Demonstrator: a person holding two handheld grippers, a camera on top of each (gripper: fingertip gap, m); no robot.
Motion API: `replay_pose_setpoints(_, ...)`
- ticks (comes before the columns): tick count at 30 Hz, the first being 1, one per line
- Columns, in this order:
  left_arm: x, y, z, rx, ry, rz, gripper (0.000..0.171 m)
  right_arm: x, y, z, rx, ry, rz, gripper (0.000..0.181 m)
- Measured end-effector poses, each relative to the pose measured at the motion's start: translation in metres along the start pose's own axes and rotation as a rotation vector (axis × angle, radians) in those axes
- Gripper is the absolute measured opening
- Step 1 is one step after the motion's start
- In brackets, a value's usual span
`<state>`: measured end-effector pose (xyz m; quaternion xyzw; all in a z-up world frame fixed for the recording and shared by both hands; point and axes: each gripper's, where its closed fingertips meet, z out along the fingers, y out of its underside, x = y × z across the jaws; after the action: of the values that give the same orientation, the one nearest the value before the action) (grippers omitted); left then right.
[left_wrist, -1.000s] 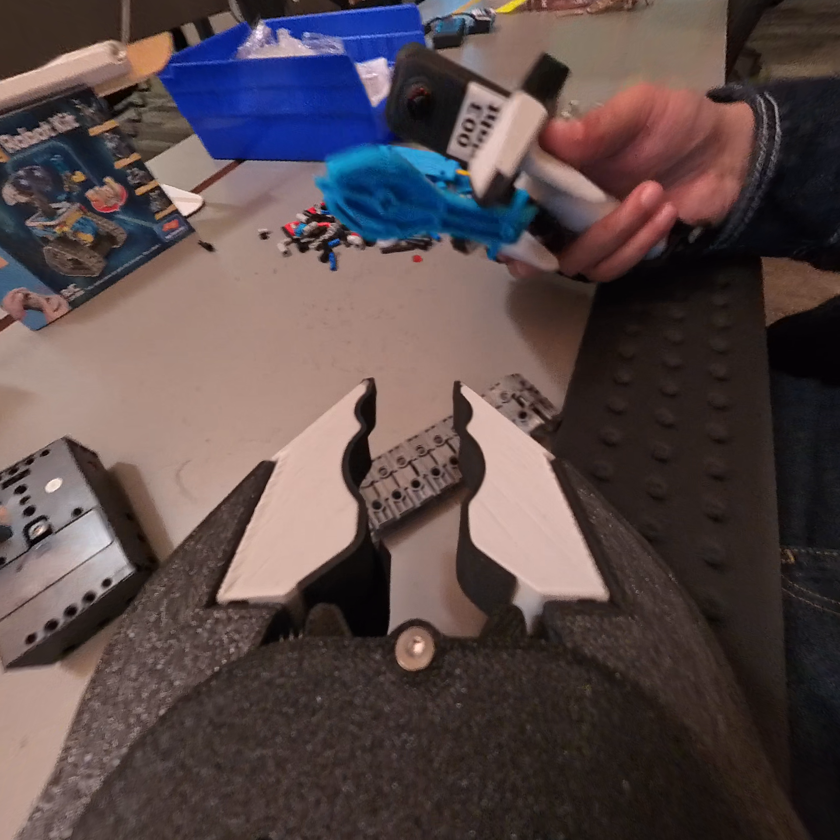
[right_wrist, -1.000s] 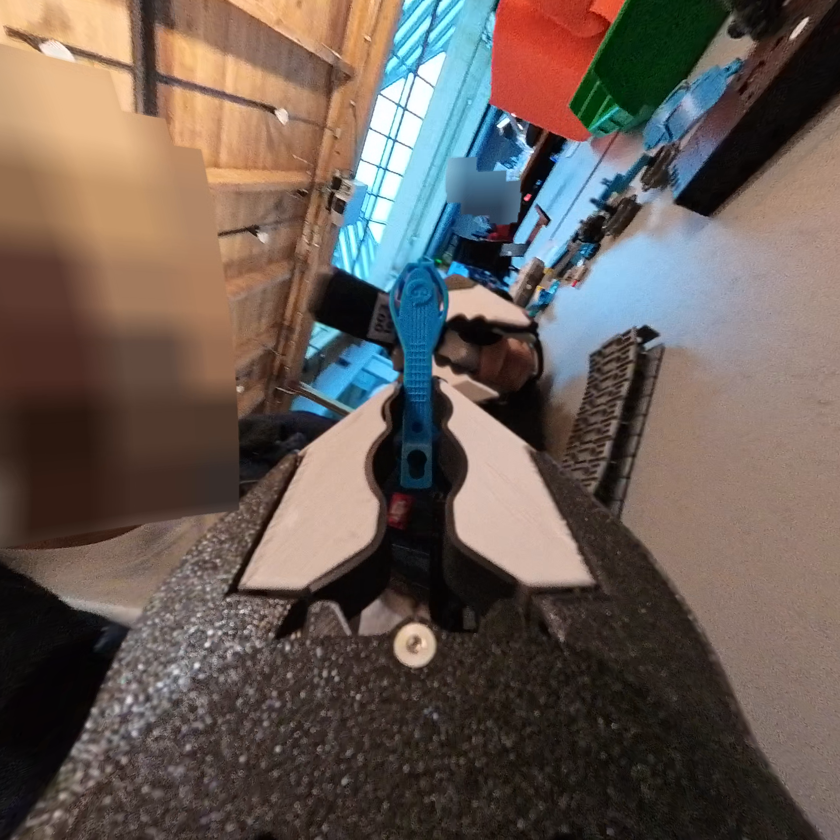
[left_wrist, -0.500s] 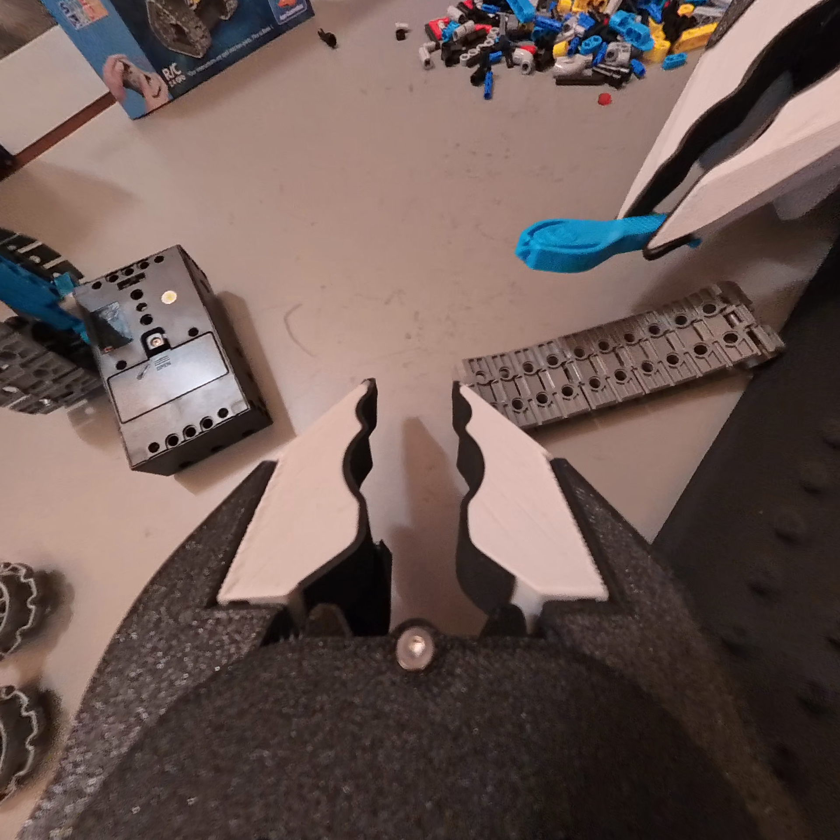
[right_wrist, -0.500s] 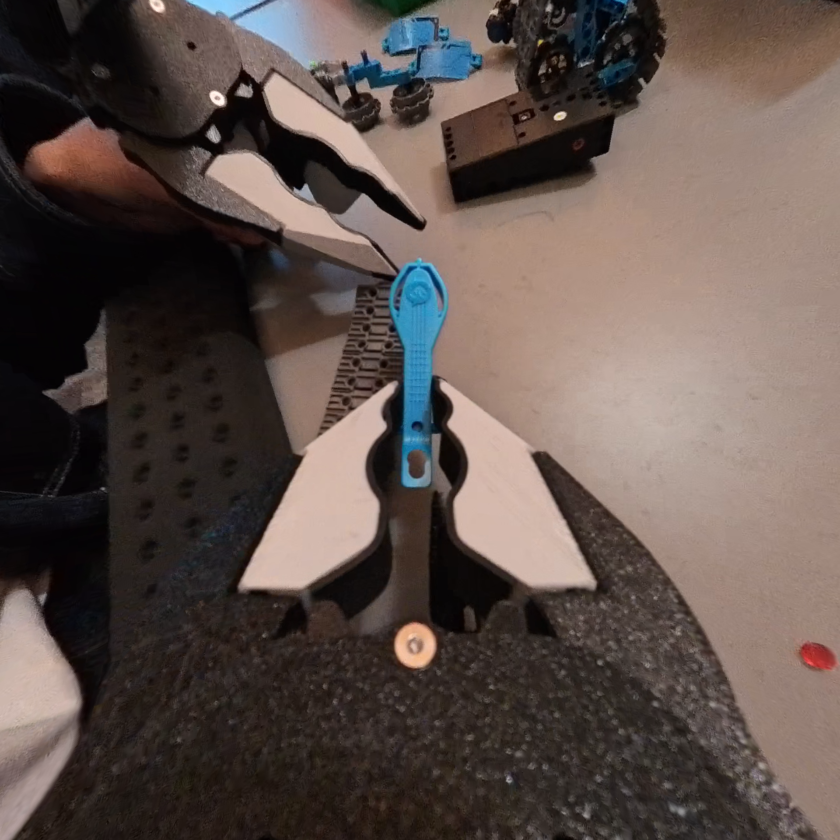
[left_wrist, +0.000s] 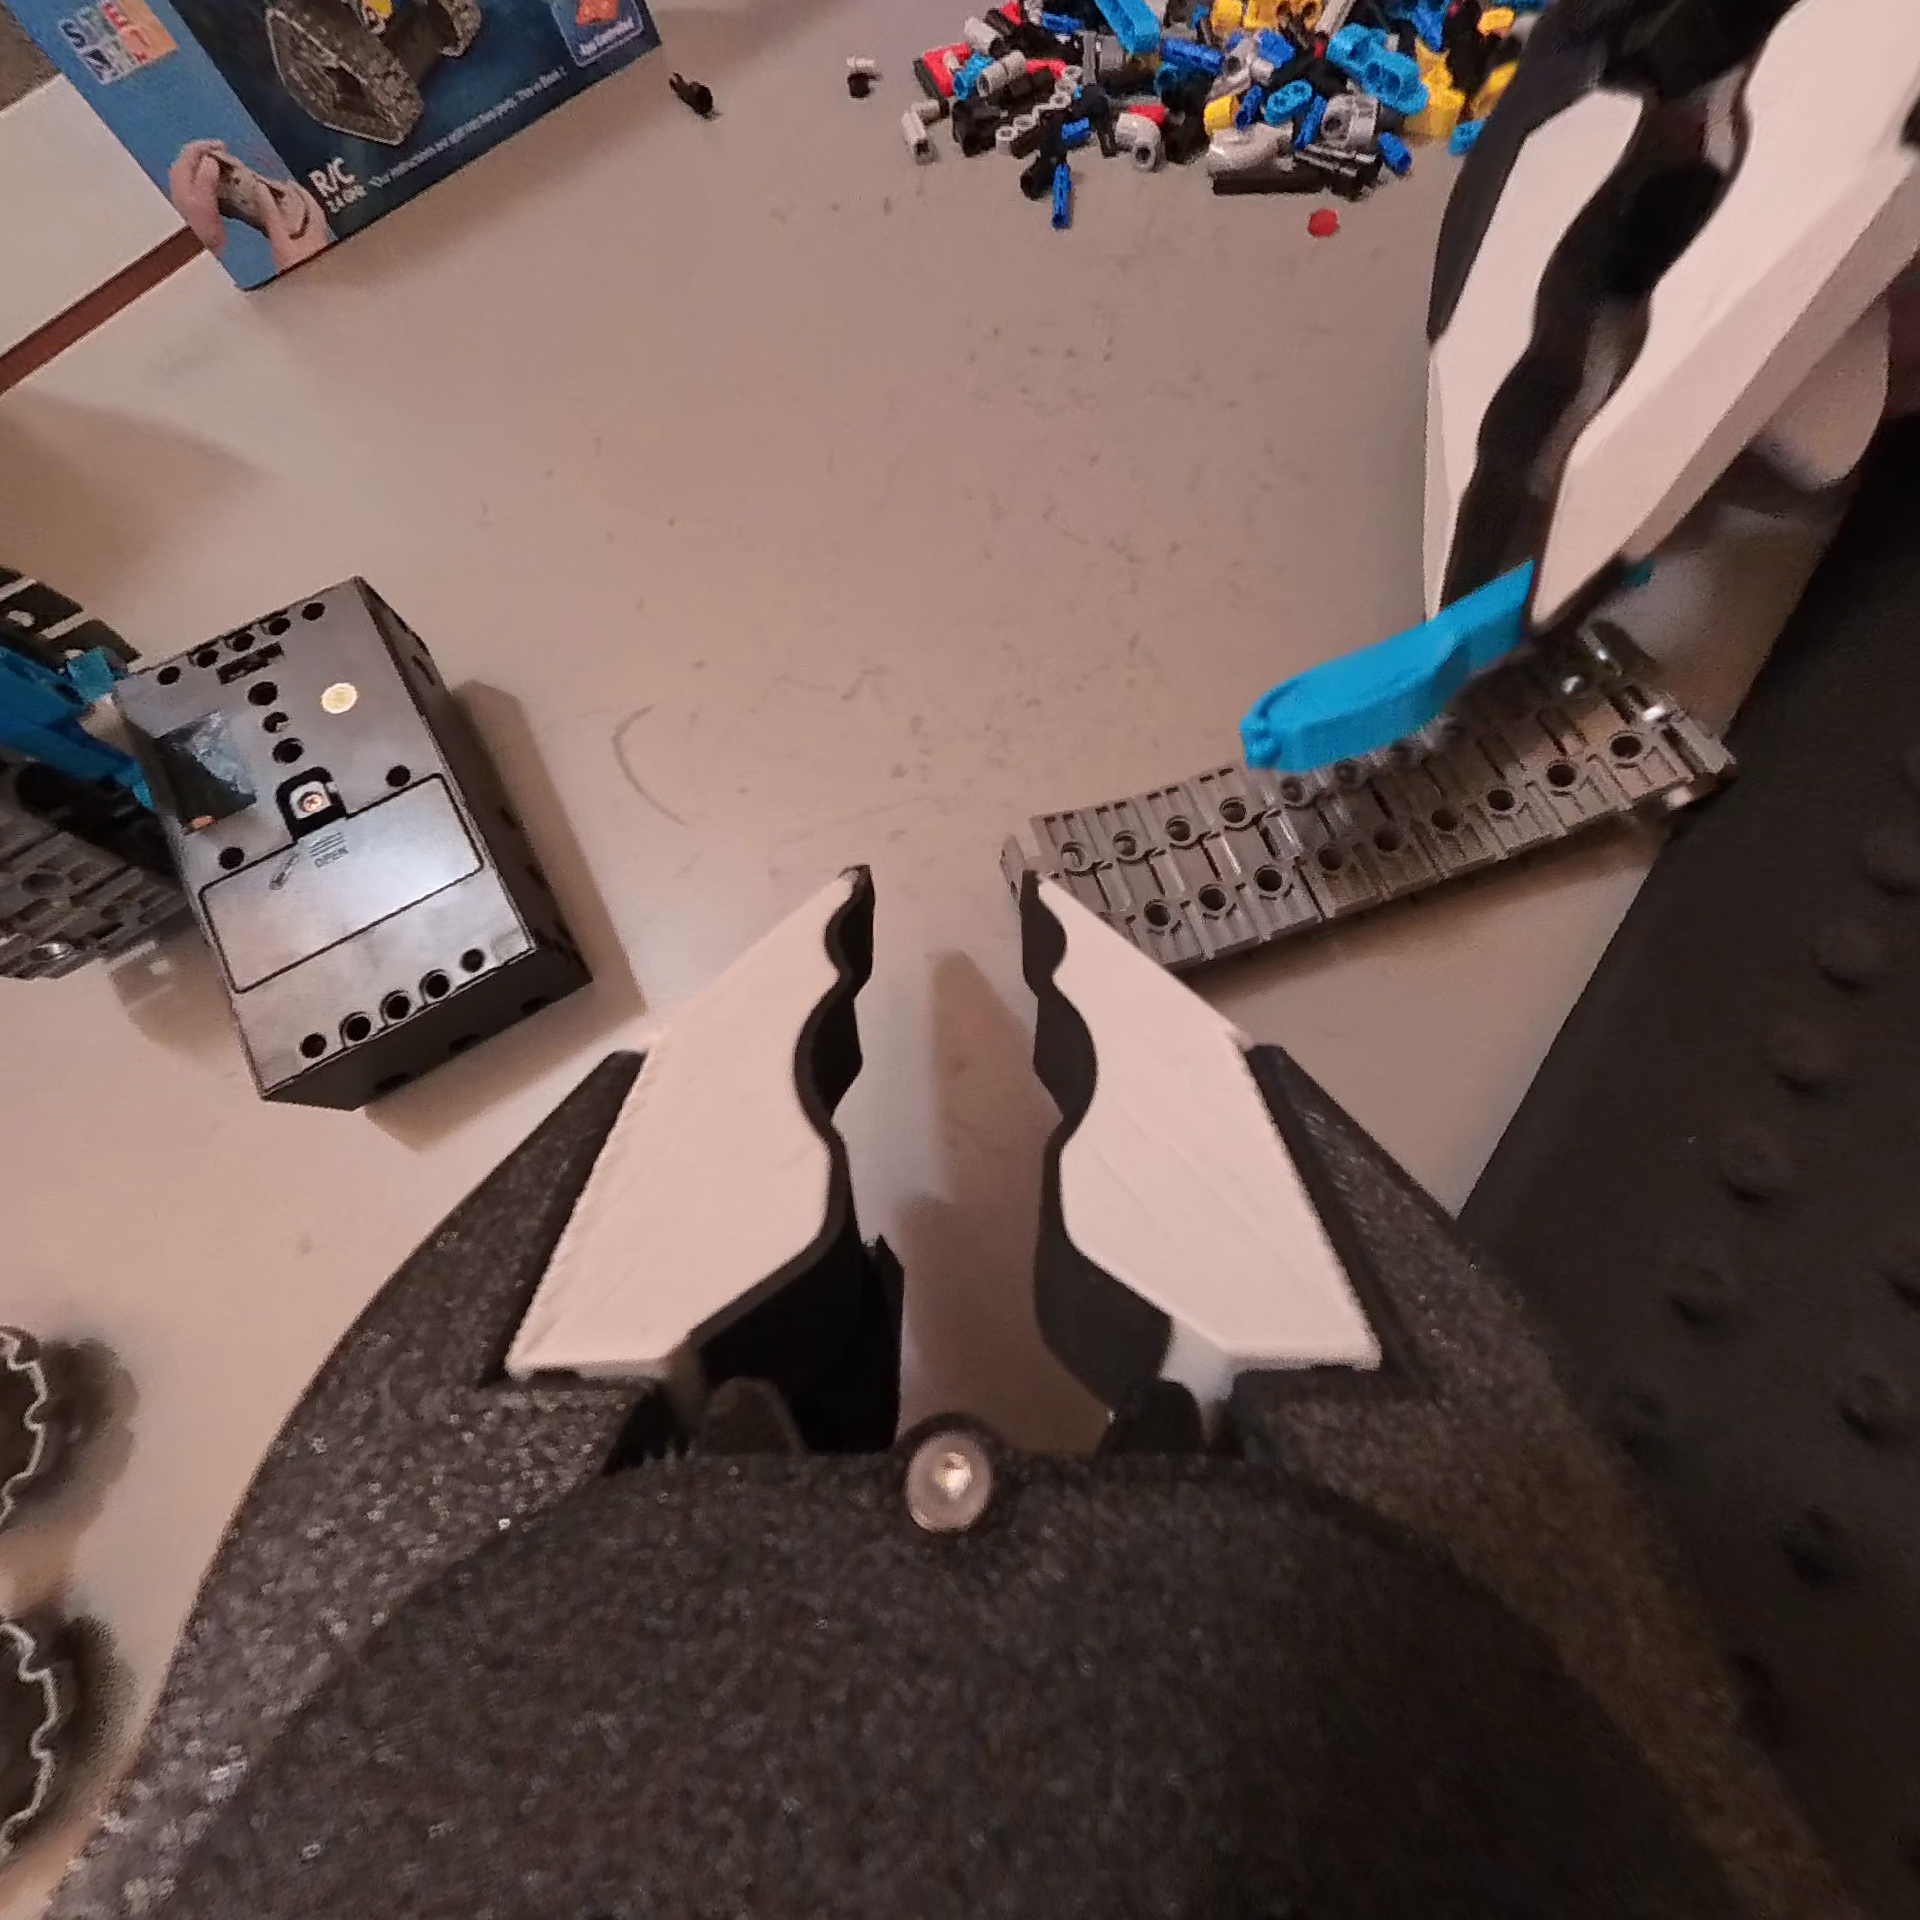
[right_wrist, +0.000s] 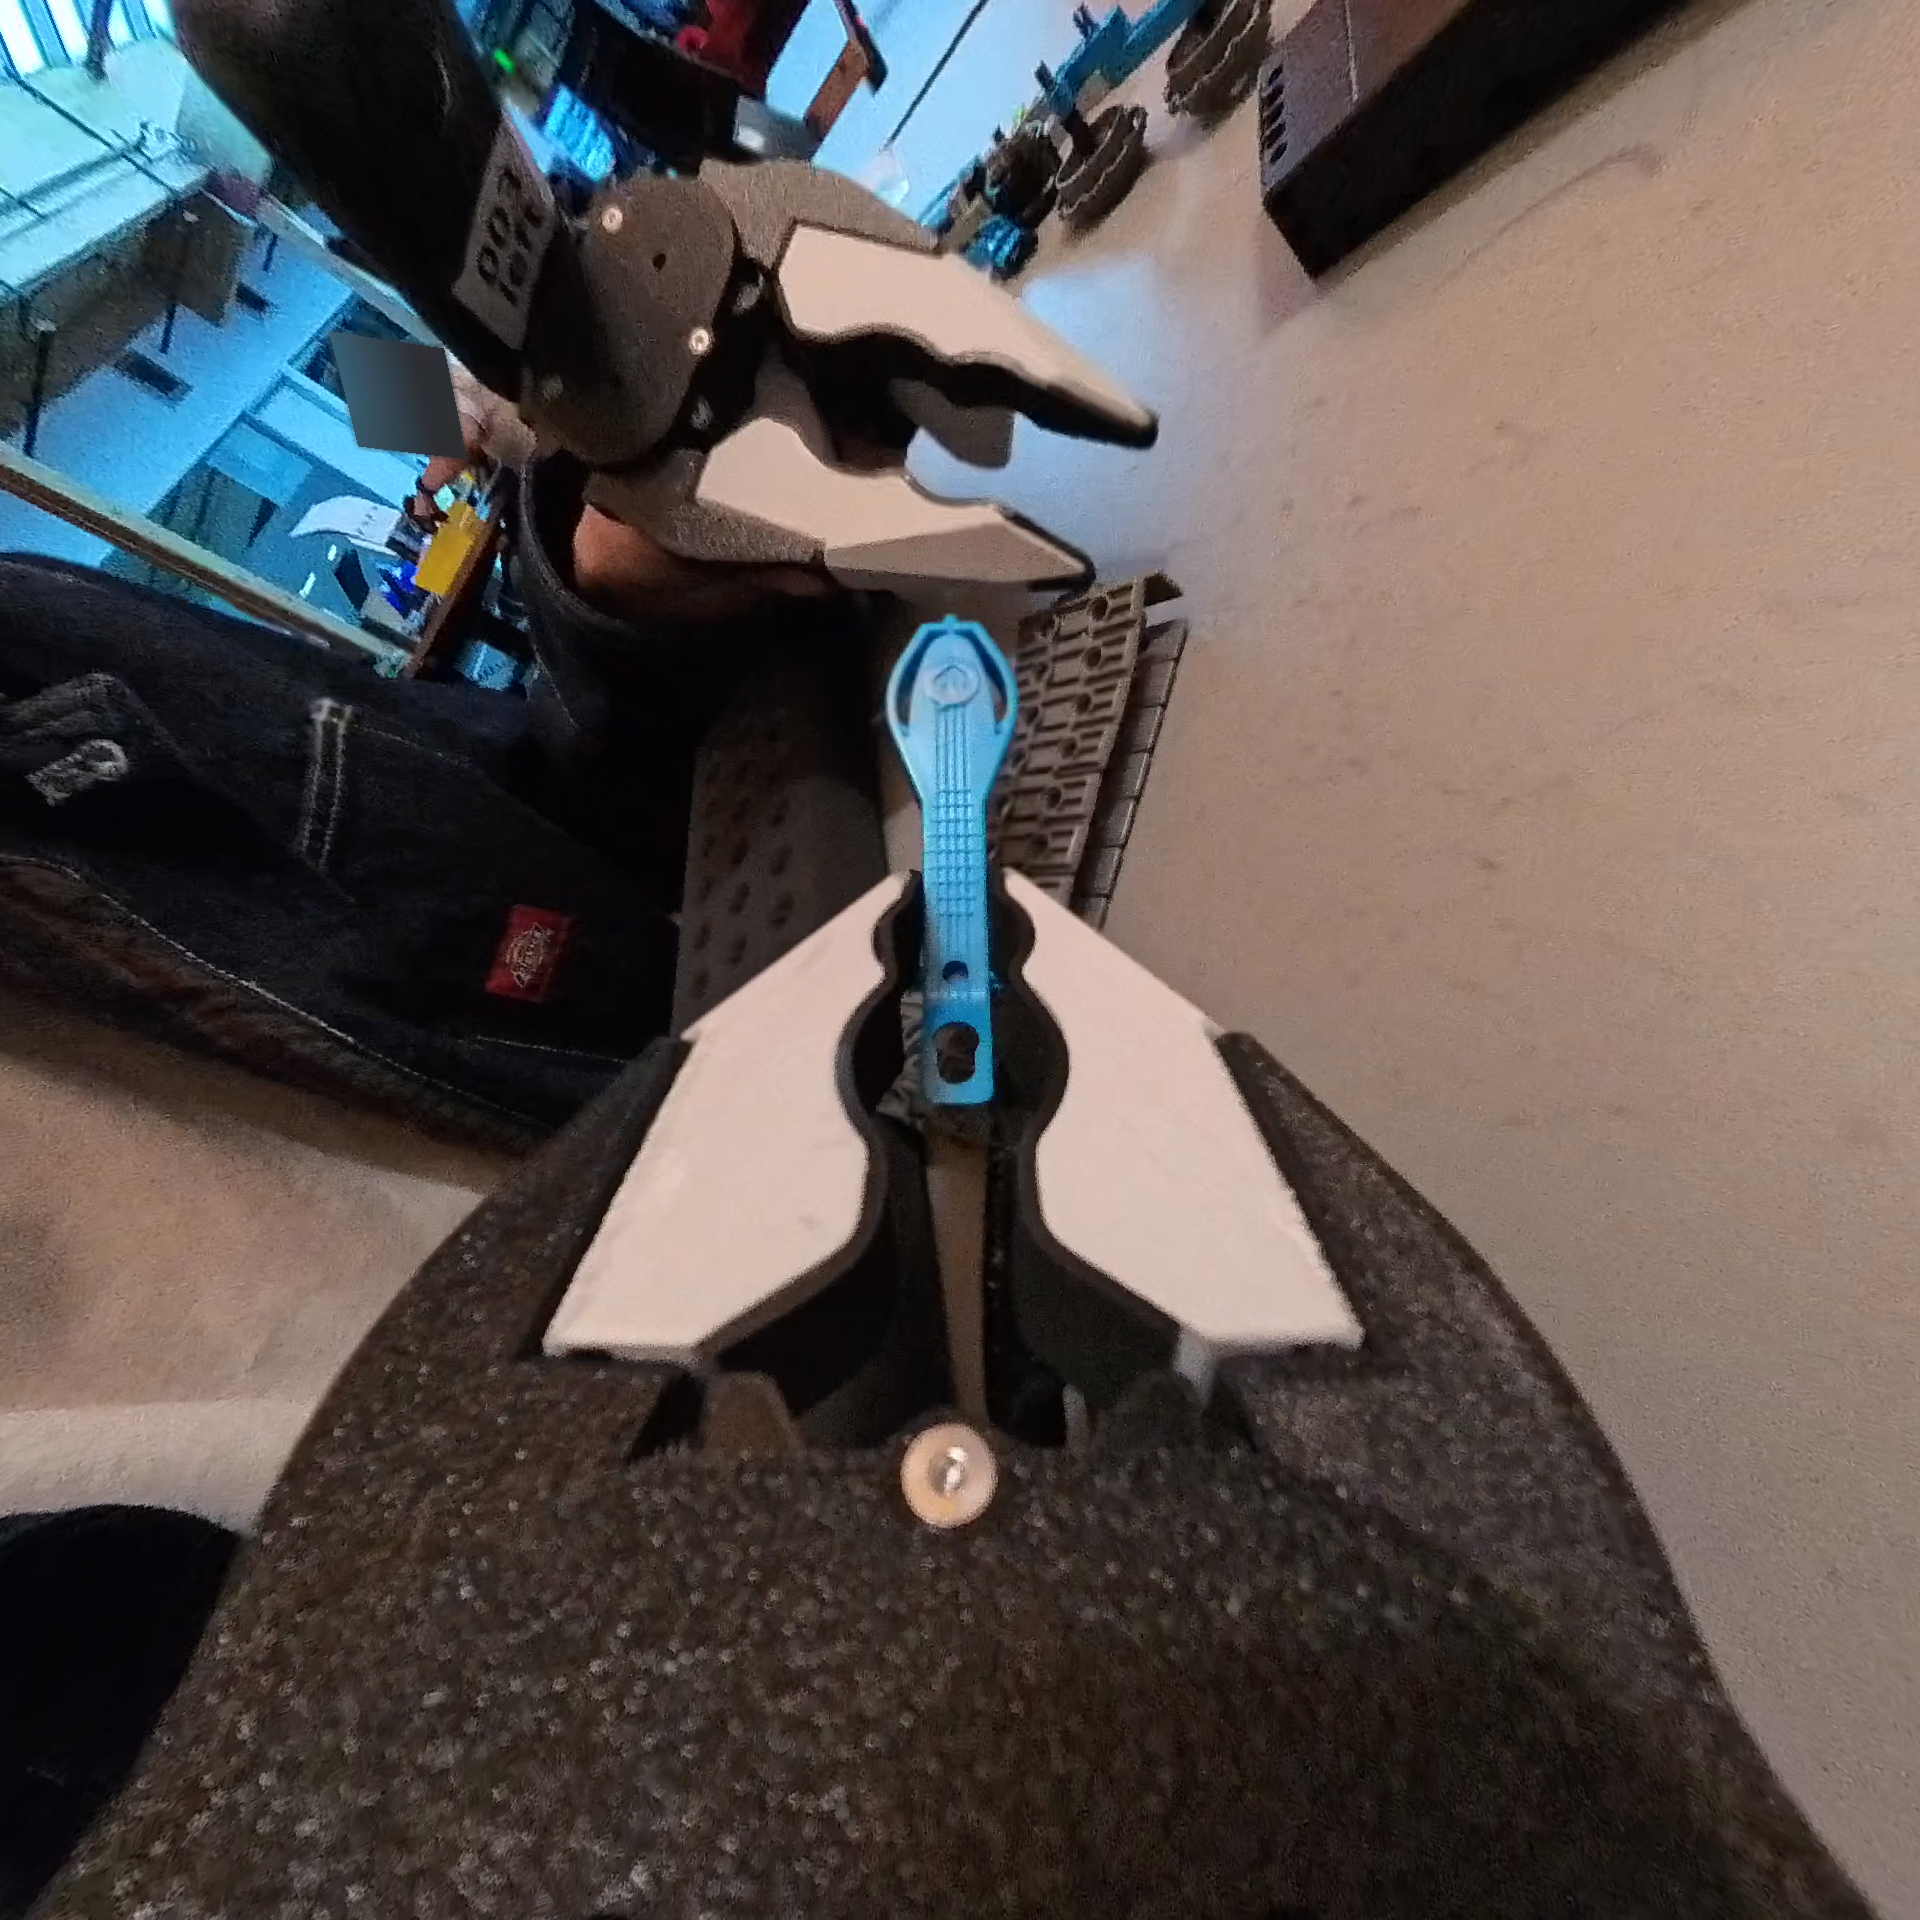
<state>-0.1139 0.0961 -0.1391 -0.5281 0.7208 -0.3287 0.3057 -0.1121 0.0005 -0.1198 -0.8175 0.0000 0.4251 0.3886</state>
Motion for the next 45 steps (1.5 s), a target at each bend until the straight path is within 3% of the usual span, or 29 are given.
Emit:
replay_pose_setpoints(4,0.004,0.001,0.001,-0.011,0.008,0.023,0.024,0.022,-0.016,-0.016,0.119,0.138,0.014,0.01)
replay_pose_setpoints(6,0.008,0.001,0.001,-0.01,0.023,0.048,0.017,0.048,-0.023,-0.034,0.162,0.378,-0.054,0.01)
replay_pose_setpoints(8,0.013,0.003,0.003,-0.02,0.031,0.083,0.014,0.061,-0.02,-0.039,0.116,0.514,-0.124,0.01)
replay_pose_setpoints(11,0.012,0.004,0.003,-0.029,0.016,0.092,0.015,0.068,-0.003,-0.024,-0.04,0.572,-0.183,0.014)
replay_pose_setpoints(14,-0.001,0.003,0.001,-0.017,-0.021,0.018,0.017,0.07,-0.002,-0.023,-0.079,0.633,-0.25,0.016)
replay_pose_setpoints(18,-0.01,0.002,-0.006,0.006,-0.001,-0.062,0.017,0.065,-0.011,-0.027,-0.013,0.617,-0.241,0.032)
replay_pose_setpoints(22,0.004,0.011,-0.011,-0.011,0.076,0.037,0.018,0.036,-0.044,-0.025,0.132,0.595,-0.413,0.033)
replay_pose_setpoints(26,0.023,0.016,-0.011,-0.029,0.128,0.177,0.017,0.018,-0.028,0.034,-0.117,0.381,-0.463,0.033)
replay_pose_setpoints(28,0.026,0.017,-0.01,-0.029,0.126,0.207,0.016,0.021,-0.034,0.045,-0.174,0.354,-0.493,0.034)
replay_pose_setpoints(30,0.027,0.018,-0.01,-0.032,0.133,0.206,0.016,0.013,-0.032,0.053,-0.228,0.253,-0.471,0.048)
replay_pose_setpoints(32,0.028,0.017,-0.011,-0.026,0.141,0.201,0.017,0.017,-0.025,0.054,-0.293,0.248,-0.439,0.056)
replay_pose_setpoints(37,0.027,0.018,-0.01,-0.038,0.14,0.195,0.017,0.032,-0.018,0.061,-0.332,0.427,-0.552,0.046)
replay_pose_setpoints(42,0.024,0.019,-0.01,-0.046,0.174,0.131,0.019,0.034,-0.023,0.057,-0.298,0.416,-0.569,0.039)
replay_pose_setpoints(45,0.019,0.008,-0.013,-0.023,0.265,0.027,0.025,0.024,-0.047,0.041,-0.156,0.274,-0.412,0.038)
